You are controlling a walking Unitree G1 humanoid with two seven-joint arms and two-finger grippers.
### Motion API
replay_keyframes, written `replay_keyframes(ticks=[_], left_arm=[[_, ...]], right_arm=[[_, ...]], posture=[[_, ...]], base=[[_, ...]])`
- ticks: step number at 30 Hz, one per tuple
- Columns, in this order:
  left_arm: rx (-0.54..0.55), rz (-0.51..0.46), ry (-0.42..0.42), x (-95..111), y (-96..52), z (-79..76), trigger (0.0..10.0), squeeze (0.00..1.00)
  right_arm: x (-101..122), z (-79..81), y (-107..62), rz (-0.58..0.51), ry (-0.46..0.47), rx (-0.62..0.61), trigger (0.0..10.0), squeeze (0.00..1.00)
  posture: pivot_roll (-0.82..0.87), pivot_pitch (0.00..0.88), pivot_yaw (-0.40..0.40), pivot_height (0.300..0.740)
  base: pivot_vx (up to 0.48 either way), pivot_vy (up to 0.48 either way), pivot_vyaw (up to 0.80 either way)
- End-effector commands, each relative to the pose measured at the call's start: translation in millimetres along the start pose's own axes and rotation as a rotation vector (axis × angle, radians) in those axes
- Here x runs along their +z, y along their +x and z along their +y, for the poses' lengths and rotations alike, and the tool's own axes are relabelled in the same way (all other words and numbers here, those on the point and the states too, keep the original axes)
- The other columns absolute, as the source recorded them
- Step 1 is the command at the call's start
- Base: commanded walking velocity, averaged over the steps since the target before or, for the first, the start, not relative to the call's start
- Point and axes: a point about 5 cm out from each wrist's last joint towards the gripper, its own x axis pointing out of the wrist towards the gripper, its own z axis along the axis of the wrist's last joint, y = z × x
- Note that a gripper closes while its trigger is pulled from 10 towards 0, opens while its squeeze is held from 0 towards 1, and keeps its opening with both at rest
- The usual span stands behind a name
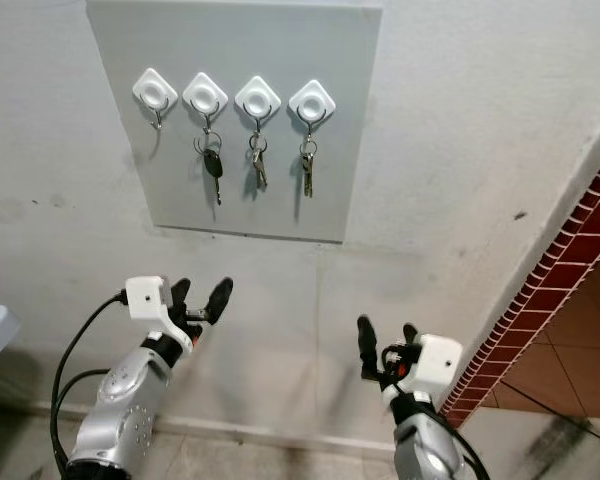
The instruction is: Hang keys on a hook
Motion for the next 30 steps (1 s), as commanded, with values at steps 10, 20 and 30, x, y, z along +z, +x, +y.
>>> replay_keyframes(ticks=[10, 20, 30], left_arm=[[-0.082, -0.042, 0.119, -13, -14.0, -9.2, 10.0, 0.00], [0.114, 0.340, 0.078, -95, -53.2, 29.1, 10.0, 0.00], [0.111, 0.532, 0.101, -121, -65.5, 28.1, 10.0, 0.00]], right_arm=[[-9, 1.3, -3.5, 0.007, -0.172, 0.010, 10.0, 0.00], [-75, -32.6, -34.1, 0.334, -0.221, -0.070, 10.0, 0.00], [-115, -52.9, -65.7, 0.683, -0.326, -0.121, 10.0, 0.00]], posture=[[-0.03, 0.000, 0.025, 0.740], [-0.02, 0.000, 0.022, 0.740], [-0.02, 0.000, 0.008, 0.740]], base=[[0.000, 0.000, 0.00], [0.000, 0.000, 0.00], [0.000, 0.000, 0.00]])
